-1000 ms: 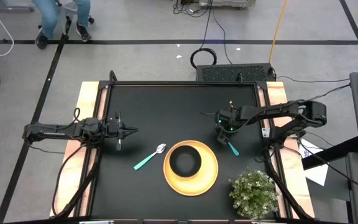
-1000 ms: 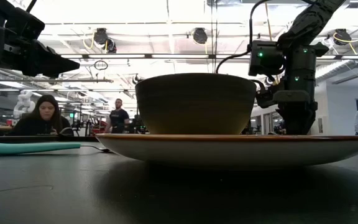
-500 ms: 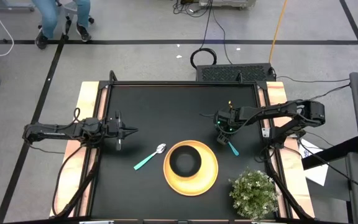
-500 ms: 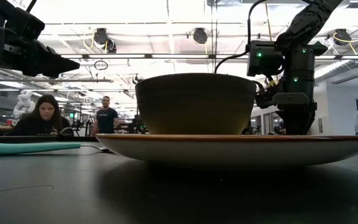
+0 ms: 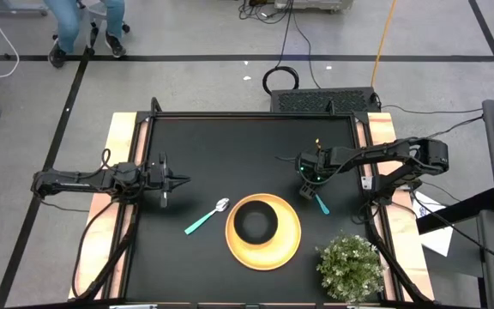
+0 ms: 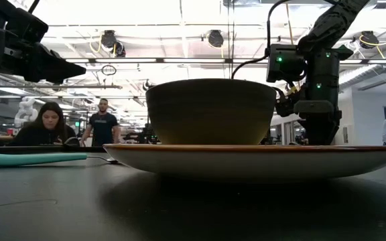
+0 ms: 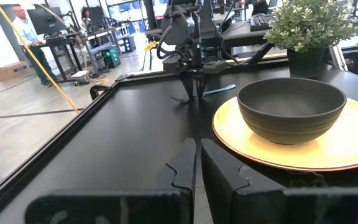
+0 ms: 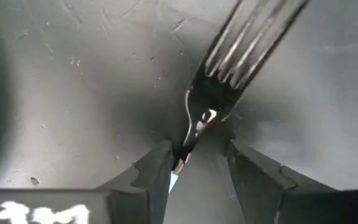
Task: Pick and place plate/cup/fork/spoon on tray
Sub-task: Put the blue fork on the yellow plate beside the black bowl
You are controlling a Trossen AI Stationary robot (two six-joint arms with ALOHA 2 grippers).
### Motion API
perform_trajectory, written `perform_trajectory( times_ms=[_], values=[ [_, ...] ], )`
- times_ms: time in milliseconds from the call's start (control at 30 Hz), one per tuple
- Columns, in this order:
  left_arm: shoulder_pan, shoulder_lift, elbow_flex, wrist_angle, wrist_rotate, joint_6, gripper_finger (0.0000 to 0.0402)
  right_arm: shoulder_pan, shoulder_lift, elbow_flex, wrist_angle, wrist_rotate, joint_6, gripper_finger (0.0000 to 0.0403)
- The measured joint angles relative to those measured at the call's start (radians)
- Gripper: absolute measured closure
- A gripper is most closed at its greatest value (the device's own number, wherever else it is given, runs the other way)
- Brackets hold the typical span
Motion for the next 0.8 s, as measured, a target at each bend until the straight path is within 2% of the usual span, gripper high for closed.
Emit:
perform_trajectory(
  times_ms=[300,533,800],
  values=[
    [0.000,0.000,0.000,0.000,0.000,0.000,0.0371,0.000,0.000,0.000,0.005,0.000,-0.009,0.0323],
    [0.000,0.000,0.000,0.000,0.000,0.000,0.0371,0.000,0.001,0.000,0.014,-0.010,-0.020,0.0390],
    [0.000,0.000,0.000,0.000,0.000,0.000,0.0371,0.000,0.001,0.000,0.013,-0.011,-0.020,0.0390]
  ],
)
